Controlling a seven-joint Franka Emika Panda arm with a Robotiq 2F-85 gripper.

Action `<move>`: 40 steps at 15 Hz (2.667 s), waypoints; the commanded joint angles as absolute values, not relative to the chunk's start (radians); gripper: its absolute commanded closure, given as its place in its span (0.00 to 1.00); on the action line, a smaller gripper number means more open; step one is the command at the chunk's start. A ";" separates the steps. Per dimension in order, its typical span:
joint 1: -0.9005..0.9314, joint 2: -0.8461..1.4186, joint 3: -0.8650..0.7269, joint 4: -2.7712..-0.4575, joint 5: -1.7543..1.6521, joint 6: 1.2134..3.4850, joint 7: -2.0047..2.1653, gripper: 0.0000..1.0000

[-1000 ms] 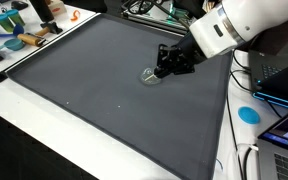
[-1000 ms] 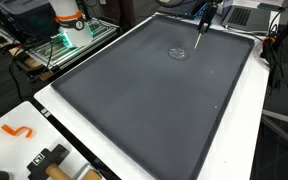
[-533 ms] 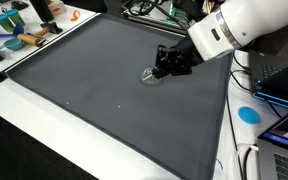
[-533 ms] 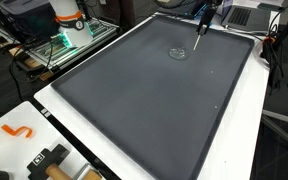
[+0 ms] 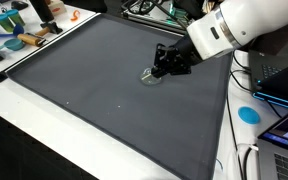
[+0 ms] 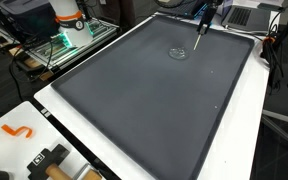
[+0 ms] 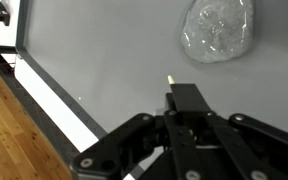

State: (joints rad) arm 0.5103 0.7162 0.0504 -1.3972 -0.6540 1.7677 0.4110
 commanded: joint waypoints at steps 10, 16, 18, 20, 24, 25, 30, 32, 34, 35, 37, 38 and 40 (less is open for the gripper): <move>0.430 0.684 0.066 -1.384 -0.524 1.779 0.389 0.97; 0.368 0.645 0.060 -1.405 -0.399 1.819 0.378 0.97; 0.344 0.629 0.062 -1.417 -0.357 1.839 0.373 0.97; 0.319 0.610 0.062 -1.437 -0.314 1.875 0.369 0.97; 0.263 0.567 0.071 -1.505 -0.212 1.964 0.335 0.97; 0.250 0.554 0.072 -1.527 -0.186 1.982 0.325 0.97; 0.189 0.484 0.082 -1.652 -0.062 2.082 0.236 0.97; 0.166 0.456 0.088 -1.703 -0.015 2.127 0.192 0.97; 0.140 0.427 0.098 -1.757 0.037 2.178 0.137 0.97; 0.132 0.416 0.100 -1.780 0.056 2.194 0.116 0.97; 0.108 0.390 0.108 -1.833 0.107 2.239 0.067 0.97; 0.097 0.378 0.112 -1.857 0.133 2.259 0.043 0.97; 0.072 0.354 0.123 -1.904 0.194 2.301 -0.012 0.97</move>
State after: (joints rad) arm 0.1219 0.4235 0.0910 -1.7893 0.1062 2.2300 0.0707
